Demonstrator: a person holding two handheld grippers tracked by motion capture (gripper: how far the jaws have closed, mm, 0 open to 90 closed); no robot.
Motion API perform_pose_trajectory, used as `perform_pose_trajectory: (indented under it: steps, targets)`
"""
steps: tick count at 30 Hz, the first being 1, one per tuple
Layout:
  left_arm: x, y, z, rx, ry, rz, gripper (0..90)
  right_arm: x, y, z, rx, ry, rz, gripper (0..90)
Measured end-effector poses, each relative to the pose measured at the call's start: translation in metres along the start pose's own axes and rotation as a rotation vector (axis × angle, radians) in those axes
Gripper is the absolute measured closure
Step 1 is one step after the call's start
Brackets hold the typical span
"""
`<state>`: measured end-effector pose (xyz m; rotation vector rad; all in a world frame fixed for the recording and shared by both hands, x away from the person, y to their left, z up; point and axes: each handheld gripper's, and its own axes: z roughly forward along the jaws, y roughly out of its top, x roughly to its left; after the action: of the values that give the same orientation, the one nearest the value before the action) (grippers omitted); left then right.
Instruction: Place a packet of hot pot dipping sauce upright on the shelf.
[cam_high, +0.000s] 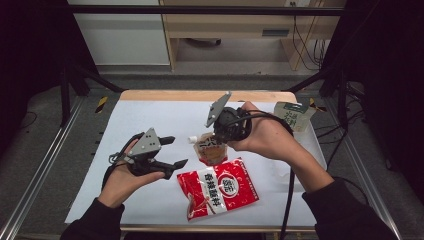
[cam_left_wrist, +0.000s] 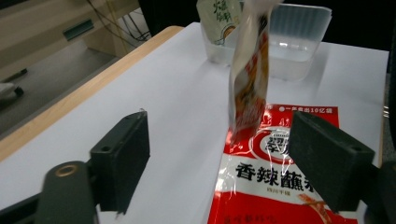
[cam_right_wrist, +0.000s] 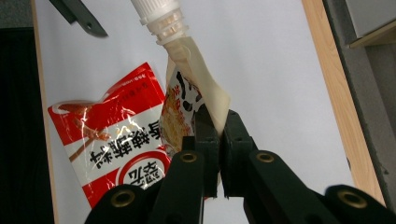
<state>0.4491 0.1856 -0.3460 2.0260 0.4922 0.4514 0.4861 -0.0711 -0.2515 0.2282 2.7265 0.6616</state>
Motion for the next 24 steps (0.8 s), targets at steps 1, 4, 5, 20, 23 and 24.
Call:
perform_pose_trajectory:
  steps: [1,4,5,20,23,24]
  targets:
    - [0.001,-0.007,-0.001,0.002,0.011,-0.018,18.1,-0.001,-0.002,-0.001,0.001,-0.001,0.005,87.9]
    - [0.004,-0.026,-0.006,0.017,0.039,-0.047,15.0,-0.006,-0.01,-0.004,0.0,-0.009,0.01,87.9]
    - [0.005,-0.032,-0.007,0.022,0.049,-0.056,14.1,-0.008,-0.013,-0.005,0.002,-0.012,0.018,87.9]
    - [0.021,-0.1,-0.023,0.035,0.151,-0.144,7.2,-0.044,-0.049,-0.025,-0.016,-0.095,0.087,88.0]
    - [0.023,-0.109,-0.026,0.029,0.169,-0.164,6.9,-0.05,-0.057,-0.033,-0.023,-0.115,0.097,88.0]
    - [0.024,-0.112,-0.027,0.03,0.18,-0.166,6.8,-0.052,-0.059,-0.036,-0.027,-0.119,0.104,88.0]
